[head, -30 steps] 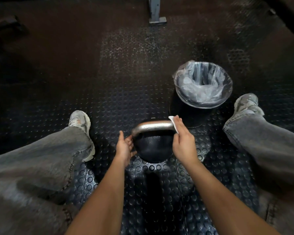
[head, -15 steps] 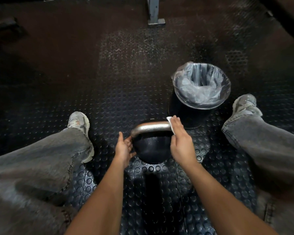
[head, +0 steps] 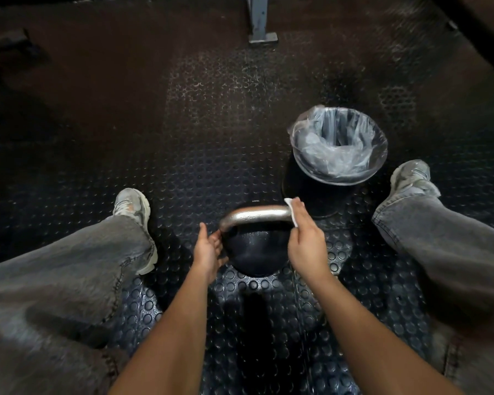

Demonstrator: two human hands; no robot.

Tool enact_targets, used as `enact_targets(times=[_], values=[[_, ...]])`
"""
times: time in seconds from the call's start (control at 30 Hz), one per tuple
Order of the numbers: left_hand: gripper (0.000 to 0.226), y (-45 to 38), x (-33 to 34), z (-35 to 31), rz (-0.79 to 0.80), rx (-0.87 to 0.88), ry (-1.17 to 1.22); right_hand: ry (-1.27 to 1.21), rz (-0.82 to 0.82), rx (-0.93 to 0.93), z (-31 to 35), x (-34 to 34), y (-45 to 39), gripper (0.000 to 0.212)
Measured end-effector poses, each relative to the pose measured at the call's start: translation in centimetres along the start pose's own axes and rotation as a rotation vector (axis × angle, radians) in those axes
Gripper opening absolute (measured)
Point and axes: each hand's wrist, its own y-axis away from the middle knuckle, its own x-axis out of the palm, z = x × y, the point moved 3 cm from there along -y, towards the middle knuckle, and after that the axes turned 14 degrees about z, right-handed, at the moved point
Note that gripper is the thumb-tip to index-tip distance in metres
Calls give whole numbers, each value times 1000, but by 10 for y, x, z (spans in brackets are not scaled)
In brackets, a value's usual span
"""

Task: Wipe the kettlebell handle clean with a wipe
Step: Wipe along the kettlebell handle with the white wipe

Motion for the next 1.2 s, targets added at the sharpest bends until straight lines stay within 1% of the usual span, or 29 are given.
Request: enact_targets(times=[0.03, 0.07, 0.1, 0.13, 0.2, 0.27, 0.3, 0.33, 0.4, 0.53, 0.6, 0.67, 0.73, 0.8, 0.83, 0.87, 0.93, 1.0, 1.07, 1.13, 1.2], values=[[80, 1, 0, 0, 1, 0, 2, 58, 10, -89, 2, 0, 3, 69], [81, 1, 0, -1, 0, 1, 5, 104, 17, -136, 2, 2, 7, 71], [81, 0, -1, -1, 0, 4, 7, 127, 15, -139, -2, 4, 12, 73], [81, -1, -1, -1, 0, 6, 6, 119, -1, -107, -7, 6, 17, 74], [82, -2, -3, 1, -2, 4, 7, 42, -30, 27, -19, 8, 20, 72], [82, -3, -5, 2, -4, -1, 12, -29, 2, 185, -26, 6, 10, 66], [83, -4, -6, 2, -5, -3, 14, -31, 27, 237, -26, 4, 3, 64], [83, -5, -7, 3, -4, -4, 16, -7, 44, 251, -21, 1, -3, 62], [83, -5, -7, 3, -1, -6, 12, 80, 50, 177, -9, -6, -13, 62], [83, -7, -8, 4, -5, -3, 15, 323, 88, -136, 11, 3, -5, 68], [83, -8, -10, 6, -9, -4, 15, 358, 86, -188, 5, 10, 8, 71], [84, -10, -11, 6, -13, -3, 12, 293, 58, -130, -4, 11, 16, 73], [82, -10, -11, 6, -11, -6, 10, 221, 31, -4, -13, 5, 10, 74], [81, -9, -11, 6, -7, -5, 12, 180, 41, 103, -14, -3, -3, 69], [81, -10, -12, 6, -6, -4, 13, 184, 53, 114, -10, -6, -9, 67], [80, -10, -11, 6, -3, -5, 15, 203, 61, 91, -3, -8, -14, 65], [79, -9, -11, 6, -3, -11, 21, 282, 73, -32, 13, -5, -18, 64], [79, -9, -10, 6, -6, -15, 23, 397, 98, -172, 24, 5, -11, 67], [79, -10, -10, 6, -3, -11, 18, 451, 103, -244, 21, 14, 3, 71], [78, -10, -10, 6, 0, -9, 10, 395, 79, -204, 10, 14, 15, 73], [79, -11, -11, 7, -1, -9, 3, 291, 48, -69, -1, 8, 14, 73]])
